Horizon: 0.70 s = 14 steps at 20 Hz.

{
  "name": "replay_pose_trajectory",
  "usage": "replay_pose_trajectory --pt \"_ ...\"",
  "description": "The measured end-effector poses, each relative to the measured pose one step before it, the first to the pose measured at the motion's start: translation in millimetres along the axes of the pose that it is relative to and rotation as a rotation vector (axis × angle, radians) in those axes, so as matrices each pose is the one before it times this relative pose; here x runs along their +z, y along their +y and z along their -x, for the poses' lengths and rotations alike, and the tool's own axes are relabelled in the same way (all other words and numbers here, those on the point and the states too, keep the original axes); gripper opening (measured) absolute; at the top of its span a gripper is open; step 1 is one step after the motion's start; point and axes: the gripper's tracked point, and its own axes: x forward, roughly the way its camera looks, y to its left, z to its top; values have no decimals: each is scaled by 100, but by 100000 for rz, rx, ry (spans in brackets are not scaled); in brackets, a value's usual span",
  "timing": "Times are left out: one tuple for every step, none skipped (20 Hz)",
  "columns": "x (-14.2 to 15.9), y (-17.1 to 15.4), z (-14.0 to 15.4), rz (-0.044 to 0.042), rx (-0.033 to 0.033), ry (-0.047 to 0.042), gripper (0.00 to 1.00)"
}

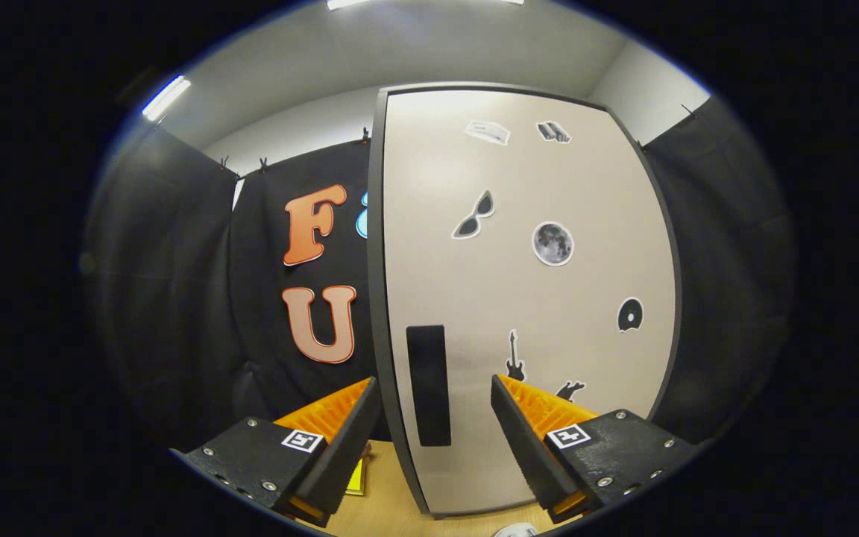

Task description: Open the shoe cabinet door, grab the shoes and put them into the shoe cabinet, then close the shoe cabinet door.

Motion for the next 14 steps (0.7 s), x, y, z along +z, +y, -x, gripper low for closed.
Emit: replay_pose_trajectory --pt "-523 408 -980 1158 506 974 93" --pt "-399 185 -827 1134 -294 682 93" --pt "-299 35 -594 675 -623 426 93" --pt "-150 141 -433 113 -469 26 92" --pt "-110 -102 -332 32 -951 -160 90" --pt "-169 -294 -194 446 -1190 -100 83" --pt "68 -276 -242 536 -1580 -882 79" --pt "-111 4 -95 526 -293 -254 68" --pt "-141 -68 -185 229 -534 533 62" --pt "-239 142 47 -70 570 861 46" --pt "153 -91 13 -593 -172 -432 41" --pt "-118 -21 41 63 -205 834 38" --pt "65 -29 39 433 -15 250 38" --pt "-32 30 60 554 188 566 37"
